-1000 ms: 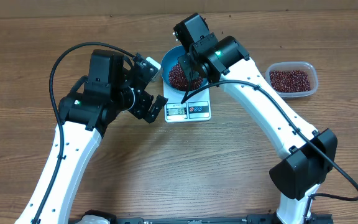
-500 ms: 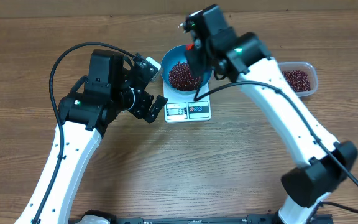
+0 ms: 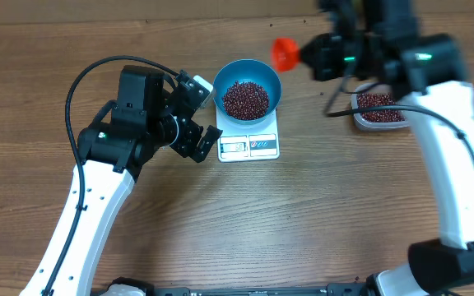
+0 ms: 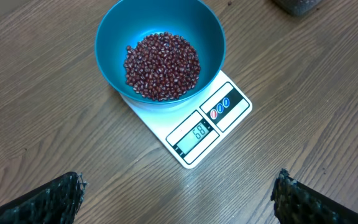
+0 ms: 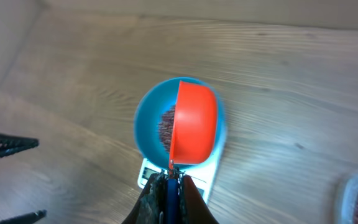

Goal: Scoop item into bowl and weigh 150g on scale
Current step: 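Move the right gripper back and dip the scoop into the bean tub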

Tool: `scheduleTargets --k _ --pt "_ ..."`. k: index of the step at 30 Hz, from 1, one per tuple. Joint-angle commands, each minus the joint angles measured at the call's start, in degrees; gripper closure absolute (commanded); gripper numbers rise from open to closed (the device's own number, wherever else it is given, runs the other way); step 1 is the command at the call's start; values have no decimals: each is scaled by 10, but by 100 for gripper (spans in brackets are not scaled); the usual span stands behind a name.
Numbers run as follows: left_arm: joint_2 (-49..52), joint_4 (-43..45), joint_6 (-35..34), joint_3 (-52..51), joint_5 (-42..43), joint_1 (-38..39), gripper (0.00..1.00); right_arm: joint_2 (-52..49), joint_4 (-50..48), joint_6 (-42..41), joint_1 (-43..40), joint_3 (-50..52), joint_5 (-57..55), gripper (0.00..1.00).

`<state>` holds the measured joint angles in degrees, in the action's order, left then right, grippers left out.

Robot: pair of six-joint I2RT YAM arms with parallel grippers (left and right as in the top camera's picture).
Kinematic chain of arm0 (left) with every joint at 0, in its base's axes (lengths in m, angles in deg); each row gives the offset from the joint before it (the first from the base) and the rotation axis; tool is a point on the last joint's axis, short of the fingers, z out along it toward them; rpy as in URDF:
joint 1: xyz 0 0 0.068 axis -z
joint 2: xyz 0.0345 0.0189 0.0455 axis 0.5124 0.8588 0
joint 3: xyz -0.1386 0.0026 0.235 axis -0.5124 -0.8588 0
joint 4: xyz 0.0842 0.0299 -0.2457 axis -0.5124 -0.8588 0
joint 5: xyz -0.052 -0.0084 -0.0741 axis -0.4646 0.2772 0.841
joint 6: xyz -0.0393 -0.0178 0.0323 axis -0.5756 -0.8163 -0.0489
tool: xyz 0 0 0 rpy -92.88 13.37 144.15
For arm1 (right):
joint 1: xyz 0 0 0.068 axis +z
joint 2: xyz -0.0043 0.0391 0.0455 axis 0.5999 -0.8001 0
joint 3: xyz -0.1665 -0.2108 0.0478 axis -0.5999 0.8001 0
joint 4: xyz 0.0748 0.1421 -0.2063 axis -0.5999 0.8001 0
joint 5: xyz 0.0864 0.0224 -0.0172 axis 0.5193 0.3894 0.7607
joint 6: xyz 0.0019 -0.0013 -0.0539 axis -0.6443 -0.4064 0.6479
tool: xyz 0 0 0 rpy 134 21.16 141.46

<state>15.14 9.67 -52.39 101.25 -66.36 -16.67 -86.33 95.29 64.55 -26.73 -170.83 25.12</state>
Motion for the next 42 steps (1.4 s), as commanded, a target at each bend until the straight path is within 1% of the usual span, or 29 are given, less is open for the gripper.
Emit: scheduleTargets --k 1,4,8,13,17,21,27,42 --pt "3 2 -4 -2 5 -3 0 24 28 16 -65 -19 42 96" --pt "3 2 -4 -2 5 -3 1 22 71 67 -122 -17 33 96" --pt "3 2 -3 -2 5 -3 0 21 90 69 -186 3 -14 96" --pt "3 2 -3 -2 5 -3 1 11 82 69 -227 58 -71 96" --pt "3 2 -3 -2 5 -3 0 -18 61 56 -242 99 -122 96" --pt "3 2 -3 -2 5 -3 1 -54 43 49 -251 110 -126 96" --pt "3 2 -3 -2 5 -3 1 -99 41 47 -253 110 -126 96" --pt "3 2 -3 -2 5 -3 0 -107 19 52 -253 111 -141 96"
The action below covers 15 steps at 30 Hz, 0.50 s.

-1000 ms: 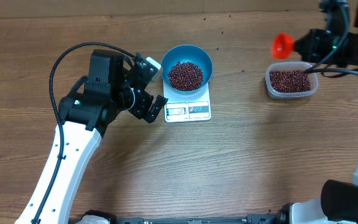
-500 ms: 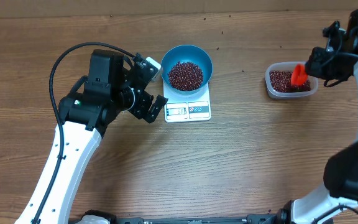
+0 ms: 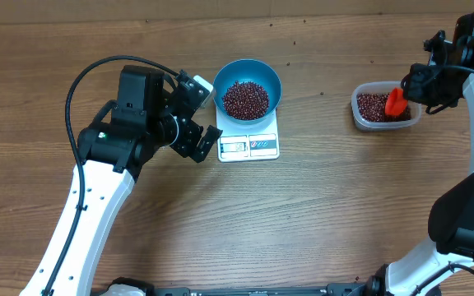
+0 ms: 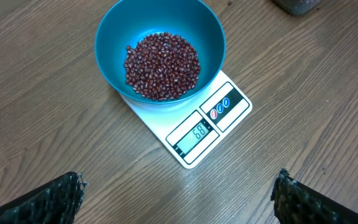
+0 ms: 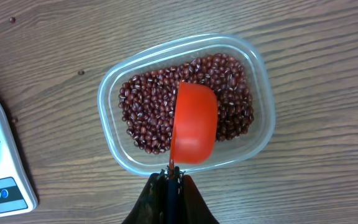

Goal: Scoop item into bowl and weigh 150g on scale
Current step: 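Move the right gripper back and dip the scoop into the bean tub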

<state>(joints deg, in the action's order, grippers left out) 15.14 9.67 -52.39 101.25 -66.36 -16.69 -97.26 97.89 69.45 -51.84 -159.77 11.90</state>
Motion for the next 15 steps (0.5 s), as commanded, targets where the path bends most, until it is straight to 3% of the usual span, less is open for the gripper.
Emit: scheduleTargets --k 1,15 --pt "3 2 -4 -2 5 -2 0 2 -9 3 -2 0 -9 96" --pt "3 2 -4 -2 5 -2 1 2 -48 2 -2 41 -8 96"
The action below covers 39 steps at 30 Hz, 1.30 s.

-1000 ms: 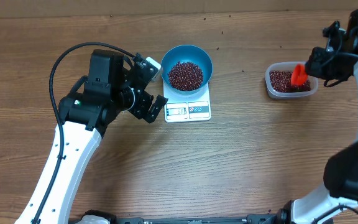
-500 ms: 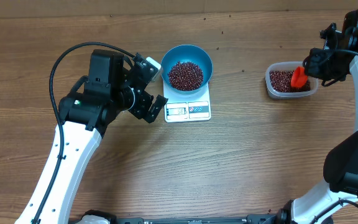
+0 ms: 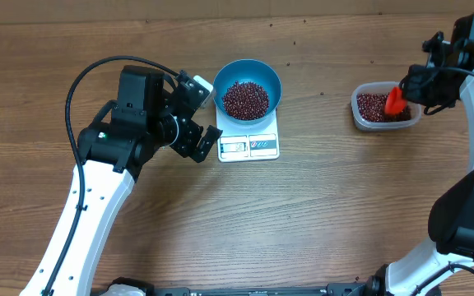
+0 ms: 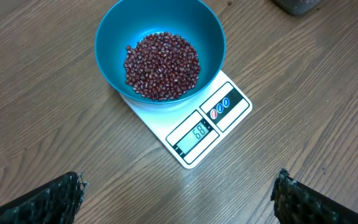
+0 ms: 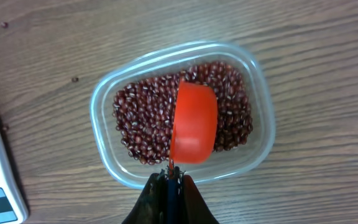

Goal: Scoop item into bowl and weigh 150g on scale
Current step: 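Move the right gripper back and dip the scoop into the bean tub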

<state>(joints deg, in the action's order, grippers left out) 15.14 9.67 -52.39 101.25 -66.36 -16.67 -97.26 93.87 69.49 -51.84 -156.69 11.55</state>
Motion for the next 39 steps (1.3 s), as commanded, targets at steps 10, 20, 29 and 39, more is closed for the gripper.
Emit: scheduleTargets --k 10,20,29,39 --pt "3 2 -3 -2 5 -3 0 2 -41 2 -2 45 -5 96" --pt "3 2 -4 -2 5 -3 1 2 -57 2 -1 59 16 96" --pt "3 2 -4 -2 5 -3 1 2 -77 2 -1 94 53 96" --pt "3 2 -4 -2 5 -3 1 2 -84 2 8 116 93 96"
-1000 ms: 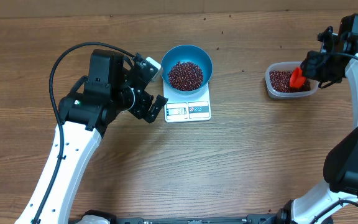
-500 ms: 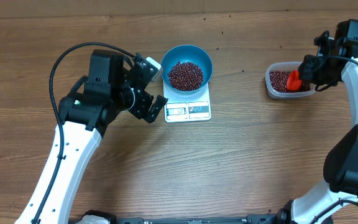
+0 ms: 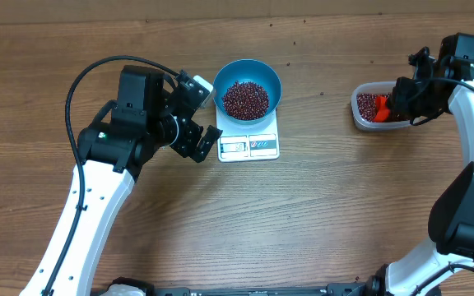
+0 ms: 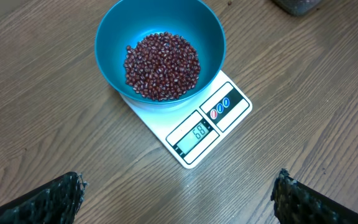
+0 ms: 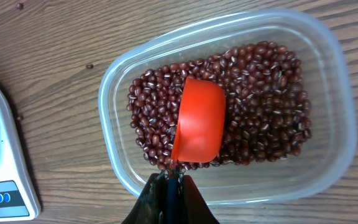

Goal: Scoop item into bowl and weigh 150g on scale
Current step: 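Move the right gripper back and dip the scoop into the bean tub, then lift the filled scoop with the right gripper toward the teal bowl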

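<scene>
A blue bowl of red beans stands on the white scale, whose display reads 68. My right gripper is shut on the handle of an orange scoop. The scoop lies low inside the clear container, its cup down among the red beans. In the overhead view the scoop shows at the container on the right. My left gripper hangs open just left of the scale, nothing between its fingers.
A few stray beans lie on the wooden table between scale and container. The left arm's black cable loops over the table's left side.
My right gripper has dropped closer to the container, and the orange scoop now sits down in the beans. The left arm, bowl and scale reading of 68 are unchanged.
At first my right gripper held the orange scoop over the blue bowl on the scale. Then the scoop was above the clear container at the right, and stayed there a moment later. Now it rests in the container's beans. The scale has read 68 throughout.
</scene>
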Tool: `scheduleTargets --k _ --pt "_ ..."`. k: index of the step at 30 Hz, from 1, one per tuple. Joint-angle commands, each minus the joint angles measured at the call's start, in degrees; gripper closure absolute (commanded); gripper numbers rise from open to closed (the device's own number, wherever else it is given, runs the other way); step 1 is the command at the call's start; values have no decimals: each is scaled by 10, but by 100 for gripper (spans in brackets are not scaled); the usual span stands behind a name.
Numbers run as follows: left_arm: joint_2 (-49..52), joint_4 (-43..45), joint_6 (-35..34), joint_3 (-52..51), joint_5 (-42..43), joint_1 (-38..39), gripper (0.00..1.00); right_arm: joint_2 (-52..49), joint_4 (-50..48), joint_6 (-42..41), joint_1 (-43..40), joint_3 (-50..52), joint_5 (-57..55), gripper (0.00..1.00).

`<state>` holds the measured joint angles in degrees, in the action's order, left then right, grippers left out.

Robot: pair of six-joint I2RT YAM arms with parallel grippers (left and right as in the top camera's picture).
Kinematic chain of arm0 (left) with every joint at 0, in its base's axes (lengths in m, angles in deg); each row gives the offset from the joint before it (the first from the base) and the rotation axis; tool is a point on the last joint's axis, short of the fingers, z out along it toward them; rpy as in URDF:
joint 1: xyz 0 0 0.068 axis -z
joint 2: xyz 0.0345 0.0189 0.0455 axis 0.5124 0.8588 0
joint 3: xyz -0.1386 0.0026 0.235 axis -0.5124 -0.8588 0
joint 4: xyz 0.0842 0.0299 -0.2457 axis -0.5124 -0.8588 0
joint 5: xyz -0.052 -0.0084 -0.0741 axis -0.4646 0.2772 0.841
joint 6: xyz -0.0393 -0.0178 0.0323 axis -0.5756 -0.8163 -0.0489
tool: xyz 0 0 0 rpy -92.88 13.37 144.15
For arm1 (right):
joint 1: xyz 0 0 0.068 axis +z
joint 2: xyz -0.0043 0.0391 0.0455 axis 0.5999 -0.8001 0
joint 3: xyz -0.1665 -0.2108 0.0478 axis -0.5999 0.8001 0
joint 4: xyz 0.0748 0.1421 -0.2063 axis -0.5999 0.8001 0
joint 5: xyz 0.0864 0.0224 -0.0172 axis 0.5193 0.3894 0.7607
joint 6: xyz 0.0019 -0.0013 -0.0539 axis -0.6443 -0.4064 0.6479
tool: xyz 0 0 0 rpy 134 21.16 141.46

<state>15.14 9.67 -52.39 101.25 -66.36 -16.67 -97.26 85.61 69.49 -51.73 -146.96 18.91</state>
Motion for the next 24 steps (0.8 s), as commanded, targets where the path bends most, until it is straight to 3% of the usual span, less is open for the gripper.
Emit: scheduleTargets --k 1,12,24 --pt "3 2 -3 -2 5 -3 0 2 -4 2 9 26 22 96" --pt "3 2 -3 -2 5 -3 0 2 -22 -8 1 38 88 96" --pt "3 2 -4 -2 5 -3 1 2 -16 -15 -107 38 261 96"
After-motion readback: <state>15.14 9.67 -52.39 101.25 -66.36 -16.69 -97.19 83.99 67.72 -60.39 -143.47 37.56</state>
